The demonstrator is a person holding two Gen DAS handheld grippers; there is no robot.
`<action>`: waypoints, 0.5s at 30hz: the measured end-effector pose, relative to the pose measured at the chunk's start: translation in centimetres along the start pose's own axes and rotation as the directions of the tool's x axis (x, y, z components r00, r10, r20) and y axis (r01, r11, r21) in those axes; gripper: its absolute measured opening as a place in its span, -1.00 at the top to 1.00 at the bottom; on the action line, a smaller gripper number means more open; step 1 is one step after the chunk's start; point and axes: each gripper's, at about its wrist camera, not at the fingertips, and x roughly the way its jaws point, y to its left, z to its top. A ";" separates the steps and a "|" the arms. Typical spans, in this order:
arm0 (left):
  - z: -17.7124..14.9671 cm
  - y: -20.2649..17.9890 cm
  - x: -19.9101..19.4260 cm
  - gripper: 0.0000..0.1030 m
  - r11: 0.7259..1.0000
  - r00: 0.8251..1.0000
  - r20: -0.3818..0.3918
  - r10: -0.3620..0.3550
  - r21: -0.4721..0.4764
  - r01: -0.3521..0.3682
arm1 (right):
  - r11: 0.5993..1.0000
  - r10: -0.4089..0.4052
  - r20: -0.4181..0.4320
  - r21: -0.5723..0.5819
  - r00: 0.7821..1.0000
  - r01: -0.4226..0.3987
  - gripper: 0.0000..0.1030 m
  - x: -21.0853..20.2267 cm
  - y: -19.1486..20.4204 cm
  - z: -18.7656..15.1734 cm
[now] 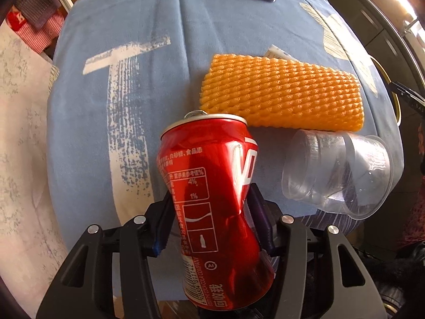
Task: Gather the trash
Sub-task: 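Grasp the red cola can with the left gripper and lift it, then carry the cola can over the bin and open the left gripper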
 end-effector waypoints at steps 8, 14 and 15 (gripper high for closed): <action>0.0 -0.6 -2.5 -0.03 0.994 0.986 0.132 0.101 0.028 -0.106 | 1.000 0.000 -0.003 -0.009 1.000 0.000 -0.36 0.0 0.7 -0.1; 0.2 -0.9 -5.4 0.01 0.988 0.963 0.231 0.142 0.033 -0.154 | 1.000 0.000 0.012 -0.007 1.000 0.000 -0.36 -0.5 1.1 -0.5; 0.2 -1.0 -6.1 0.02 0.986 0.957 0.249 0.146 0.038 -0.160 | 1.000 0.001 0.016 -0.005 1.000 -0.001 -0.36 -0.7 1.1 -0.6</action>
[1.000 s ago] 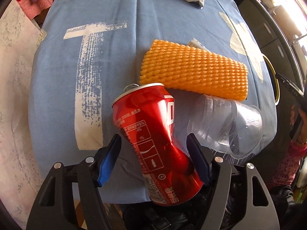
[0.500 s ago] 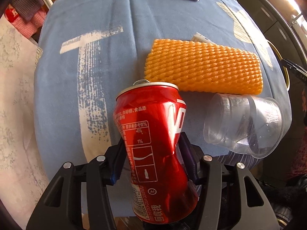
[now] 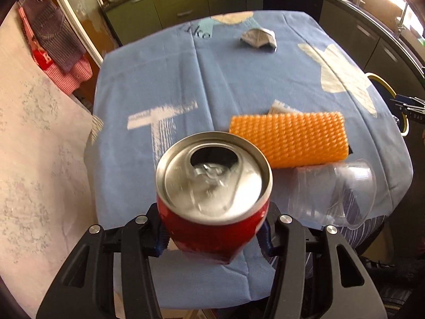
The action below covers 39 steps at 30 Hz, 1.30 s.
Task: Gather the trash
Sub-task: 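Carry the cola can over the bin and open the left gripper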
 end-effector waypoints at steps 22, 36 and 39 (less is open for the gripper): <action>8.2 -8.7 -10.5 0.03 0.947 0.938 0.256 -0.234 0.279 0.160 | 0.980 -0.086 0.083 0.189 0.993 0.069 -0.36 -5.7 -6.1 -6.0; 19.3 -33.9 -2.0 0.03 0.683 0.851 -0.061 -0.522 0.568 0.460 | 0.899 -0.173 0.066 0.417 0.983 0.130 -0.36 -7.9 -14.1 -13.3; 20.4 -38.1 0.4 0.02 0.658 0.849 -0.090 -0.521 0.592 0.466 | 0.894 -0.165 0.057 0.430 0.985 0.125 -0.36 -7.6 -14.6 -13.9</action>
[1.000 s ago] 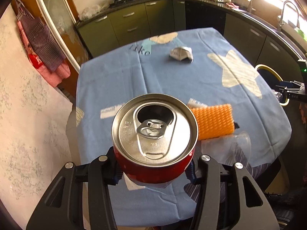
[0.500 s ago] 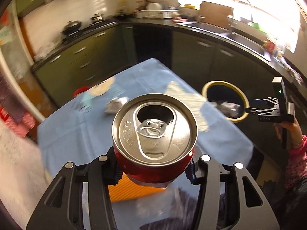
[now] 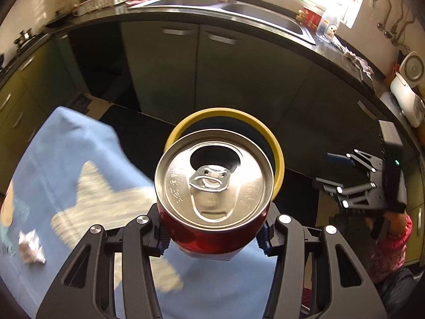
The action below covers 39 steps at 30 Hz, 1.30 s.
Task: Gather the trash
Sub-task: 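Carry the cola can over the bin and open the left gripper, then move the right gripper to the clear plastic cup and grasp its rim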
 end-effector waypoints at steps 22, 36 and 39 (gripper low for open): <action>-5.4 2.0 -13.8 -0.80 0.987 0.954 0.277 0.112 -0.144 -0.074 | 0.996 0.078 -0.013 -0.033 0.997 -0.078 -0.43 0.9 3.2 -0.5; -29.1 9.2 -26.8 -0.91 0.802 0.839 0.299 0.455 -0.546 -0.241 | 0.893 0.275 -0.076 -0.351 0.959 -0.284 -0.43 0.5 19.4 0.0; -33.3 10.3 -28.2 -0.91 0.751 0.807 0.290 0.515 -0.606 -0.261 | 0.802 0.394 -0.116 -0.441 0.912 -0.403 -0.43 -0.6 24.6 -0.7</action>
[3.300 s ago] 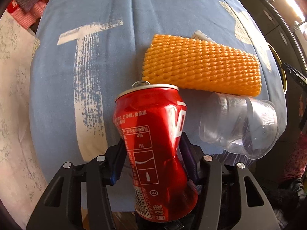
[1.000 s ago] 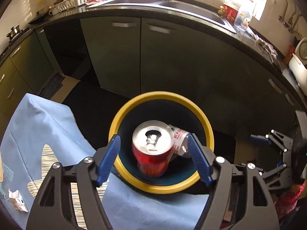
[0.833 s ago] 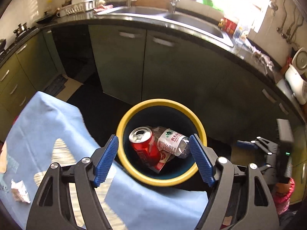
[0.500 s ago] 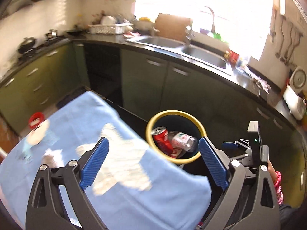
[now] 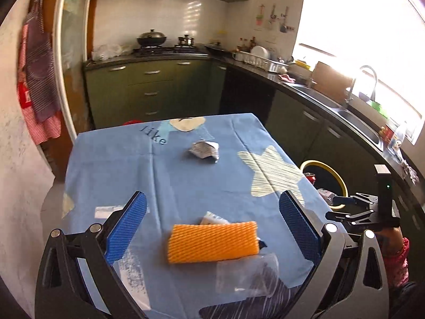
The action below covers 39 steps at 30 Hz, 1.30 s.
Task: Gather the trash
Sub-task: 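Move the right gripper to the clear plastic cup and grasp its rim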
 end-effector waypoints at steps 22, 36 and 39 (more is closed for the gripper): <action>-5.5 6.8 -3.2 -0.91 0.991 0.997 0.002 0.080 -0.108 -0.079 | 0.813 0.189 -0.042 -0.553 0.981 -0.181 0.39 5.2 15.3 0.1; -5.5 6.2 -2.3 -0.91 0.992 0.996 -0.022 0.086 -0.095 -0.087 | 0.802 0.273 -0.037 -0.543 0.961 -0.248 0.90 3.8 15.2 -1.4; -5.5 6.0 -2.2 -0.91 0.992 0.996 -0.024 0.087 -0.091 -0.089 | 0.802 0.308 -0.035 -0.529 0.951 -0.280 0.90 2.7 15.0 -1.7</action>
